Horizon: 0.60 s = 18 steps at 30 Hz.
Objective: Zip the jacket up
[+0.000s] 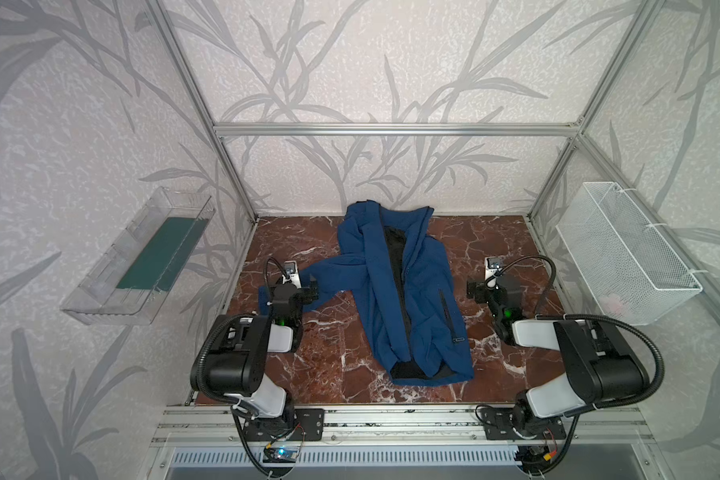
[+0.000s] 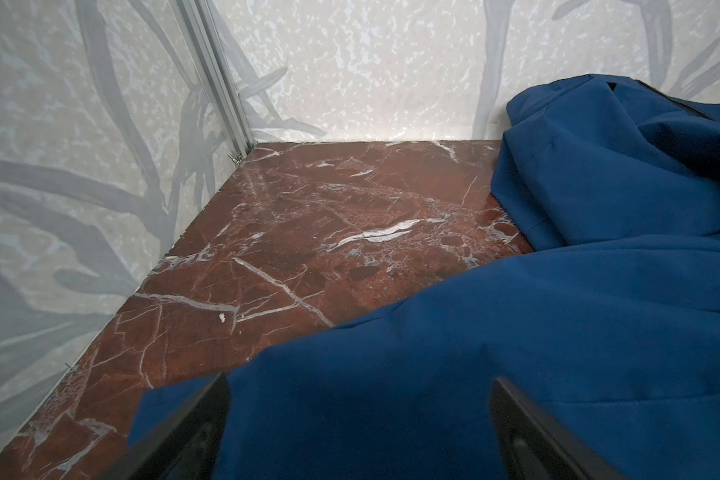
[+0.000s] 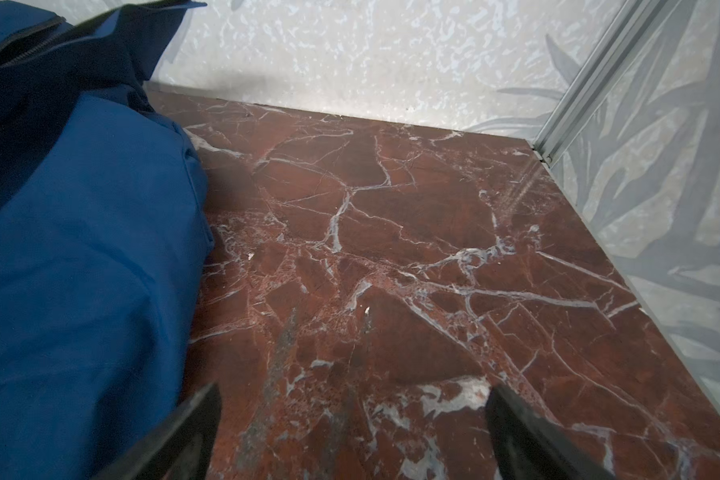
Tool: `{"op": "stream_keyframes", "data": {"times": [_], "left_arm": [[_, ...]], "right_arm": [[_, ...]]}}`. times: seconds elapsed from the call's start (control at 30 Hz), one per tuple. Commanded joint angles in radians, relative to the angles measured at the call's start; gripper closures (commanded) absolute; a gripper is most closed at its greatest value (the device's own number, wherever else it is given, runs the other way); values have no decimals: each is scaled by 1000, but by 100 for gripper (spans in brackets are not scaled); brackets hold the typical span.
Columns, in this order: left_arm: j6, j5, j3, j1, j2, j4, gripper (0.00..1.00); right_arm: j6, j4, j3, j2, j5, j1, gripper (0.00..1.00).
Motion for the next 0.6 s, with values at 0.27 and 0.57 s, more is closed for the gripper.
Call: {"op": "stream_keyframes", "data": {"times": [0.27, 0.57], "left_arm": [[2, 6, 0, 9, -1, 3, 1], [-53, -61, 31, 32, 0, -54, 1]], "right_arm": [[-17, 25, -4, -1, -46, -5, 1], [-18, 25, -4, 0, -45, -5, 1]]}}
